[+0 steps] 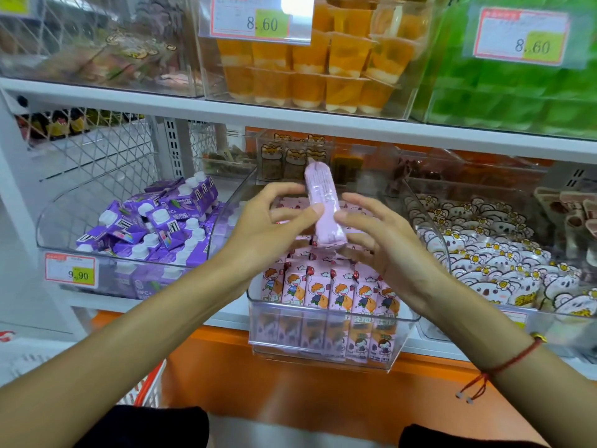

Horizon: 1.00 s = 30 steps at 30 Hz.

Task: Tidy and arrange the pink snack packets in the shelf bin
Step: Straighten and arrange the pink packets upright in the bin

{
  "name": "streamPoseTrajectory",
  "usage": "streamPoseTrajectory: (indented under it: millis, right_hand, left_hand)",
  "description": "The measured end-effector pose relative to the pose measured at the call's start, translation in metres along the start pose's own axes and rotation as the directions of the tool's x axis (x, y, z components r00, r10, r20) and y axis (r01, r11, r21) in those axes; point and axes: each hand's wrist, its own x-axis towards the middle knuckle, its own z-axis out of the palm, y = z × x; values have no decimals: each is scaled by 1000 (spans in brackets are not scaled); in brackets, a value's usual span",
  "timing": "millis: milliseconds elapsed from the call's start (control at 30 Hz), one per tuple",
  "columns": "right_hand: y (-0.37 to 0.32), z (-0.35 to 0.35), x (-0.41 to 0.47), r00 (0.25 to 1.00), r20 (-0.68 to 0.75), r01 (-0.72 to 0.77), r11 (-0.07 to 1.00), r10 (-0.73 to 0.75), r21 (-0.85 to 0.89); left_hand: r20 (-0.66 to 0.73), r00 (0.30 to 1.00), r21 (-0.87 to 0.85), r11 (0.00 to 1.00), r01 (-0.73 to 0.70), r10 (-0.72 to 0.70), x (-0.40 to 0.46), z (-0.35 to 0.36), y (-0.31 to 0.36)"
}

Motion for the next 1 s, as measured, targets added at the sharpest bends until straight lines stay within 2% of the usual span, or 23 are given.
streamPoseTrajectory:
  millis: [100,300,433,533,633,700,800,900,967,1000]
  right_hand:
    - [2,1,-3,983,-11,177,968,-181,-176]
    - [5,5,-4,914,-56,367,879,-401,-305]
    - [7,8,-3,862,18,458,764,-507,-454]
    - [13,9,0,818,80,518,670,-569,-533]
    - [23,9,11,866,5,402,690,-500,-602]
    - [31,9,18,917,36,304,636,-398,-709]
    - [41,14,22,916,198,328,368,-349,-870]
    - [46,20,24,918,305,344,130,-252,-930]
    - [49,21,26,921,333,349,43,-203,-936]
    - [49,20,26,920,342,355,35,-193,-934]
  left_hand:
    - [23,995,25,995,-96,96,-2,-1,2]
    - [53,991,76,989,-123,120,-3,-1,10]
    - [-54,988,120,983,-137,144,-1,-3,9]
    - [-110,963,204,954,-220,246,4,-7,3]
    - [-147,924,331,898,-289,352,13,-20,0]
    - [-144,912,370,875,-311,385,17,-28,-4]
    - [-97,911,435,840,-323,400,19,-33,-12]
    - [-34,919,493,806,-327,394,20,-34,-17]
    - [16,924,546,771,-329,383,20,-34,-19]
    - [32,925,562,759,-329,378,20,-35,-20]
